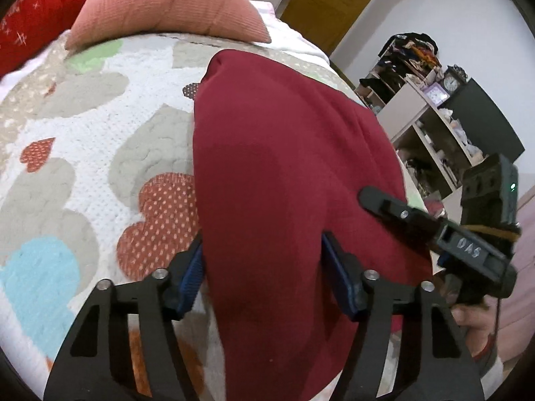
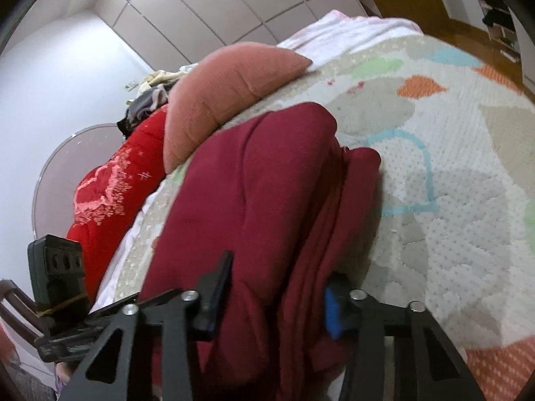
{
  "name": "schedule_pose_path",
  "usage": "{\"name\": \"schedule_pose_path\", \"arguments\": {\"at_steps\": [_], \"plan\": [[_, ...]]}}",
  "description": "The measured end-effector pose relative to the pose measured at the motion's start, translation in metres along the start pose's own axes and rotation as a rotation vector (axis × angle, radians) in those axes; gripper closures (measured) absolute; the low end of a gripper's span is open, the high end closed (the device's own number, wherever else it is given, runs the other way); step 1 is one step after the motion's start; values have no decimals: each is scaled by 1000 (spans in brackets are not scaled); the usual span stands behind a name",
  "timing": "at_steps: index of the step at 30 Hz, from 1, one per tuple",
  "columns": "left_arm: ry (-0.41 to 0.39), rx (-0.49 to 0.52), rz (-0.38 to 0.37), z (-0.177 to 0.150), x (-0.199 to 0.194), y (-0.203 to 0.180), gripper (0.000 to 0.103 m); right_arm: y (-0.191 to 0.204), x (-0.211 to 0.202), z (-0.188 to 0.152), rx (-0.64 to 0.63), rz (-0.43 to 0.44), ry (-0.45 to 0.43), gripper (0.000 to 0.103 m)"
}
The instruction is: Fold small clothes
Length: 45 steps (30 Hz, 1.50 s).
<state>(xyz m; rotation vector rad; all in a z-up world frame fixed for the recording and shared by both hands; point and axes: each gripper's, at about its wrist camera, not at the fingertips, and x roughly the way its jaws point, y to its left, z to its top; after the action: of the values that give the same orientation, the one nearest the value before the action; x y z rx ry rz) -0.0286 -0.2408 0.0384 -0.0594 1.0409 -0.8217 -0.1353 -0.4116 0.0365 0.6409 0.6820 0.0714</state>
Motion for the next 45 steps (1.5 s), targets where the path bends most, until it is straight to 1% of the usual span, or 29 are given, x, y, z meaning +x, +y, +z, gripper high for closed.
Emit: {"name": "schedule_pose_path", "arguments": {"at_steps": [2, 5, 8, 11, 13, 15, 16, 17, 18, 19, 20, 22, 24, 26, 29, 30, 32, 34, 38, 42, 43, 45], "plan": [[-6, -9, -19, -8, -17, -3, 41, 10, -10, -1, -13, 20, 6, 63], [-37, -7, -9, -26, -46, -7, 41, 28, -28, -10, -50, 44, 27, 64], [-46, -28, 9, -57, -72, -10, 41, 42, -44, -31, -61, 93, 59, 64], [-29, -40, 30, -88, -80, -13, 41, 48, -51, -55, -69, 114, 88, 64], [-6, -41, 45, -103, -77, -15, 41, 48, -52, -70, -71, 102, 108, 63], [13, -20, 88, -111, -71, -17, 41, 43, -50, -80, -80, 28, 141, 57], [11, -15, 96, -111, -73, -18, 41, 39, -52, -81, -76, -10, 147, 51], [6, -15, 108, -109, -78, -20, 41, 36, -59, -82, -52, -29, 137, 50], [-2, -16, 112, -107, -81, -21, 41, 33, -69, -80, -29, -22, 112, 50], [-30, -10, 136, -105, -88, -23, 41, 33, -84, -78, -13, -13, 68, 50], [-72, 5, 174, -101, -95, -27, 41, 37, -97, -76, -19, -12, 31, 50], [-115, 31, 220, -93, -100, -32, 40, 46, -112, -74, -70, -2, -6, 50], [-109, 41, 245, -85, -96, -35, 40, 70, -116, -75, -187, -7, -5, 52], [-93, 36, 260, -79, -85, -35, 40, 87, -110, -79, -276, -38, 1, 59], [-65, 39, 300, -73, -65, -34, 40, 100, -89, -85, -346, -79, 42, 64], [-51, 38, 306, -74, -59, -31, 40, 99, -83, -87, -360, -97, 54, 65], [-32, 28, 300, -73, -52, -26, 38, 94, -65, -95, -396, -177, 102, 66], [-41, 29, 306, -74, -48, -25, 35, 83, -50, -99, -397, -216, 136, 66], [-54, 23, 316, -77, -50, -26, 34, 78, -51, -101, -388, -210, 114, 66], [-73, 37, 342, -78, -59, -31, 35, 82, -65, -99, -350, -213, 90, 66], [-78, 41, 350, -80, -62, -33, 35, 84, -71, -99, -342, -212, 77, 65], [-90, 45, 369, -84, -69, -37, 35, 88, -84, -102, -327, -217, 45, 58]]}}
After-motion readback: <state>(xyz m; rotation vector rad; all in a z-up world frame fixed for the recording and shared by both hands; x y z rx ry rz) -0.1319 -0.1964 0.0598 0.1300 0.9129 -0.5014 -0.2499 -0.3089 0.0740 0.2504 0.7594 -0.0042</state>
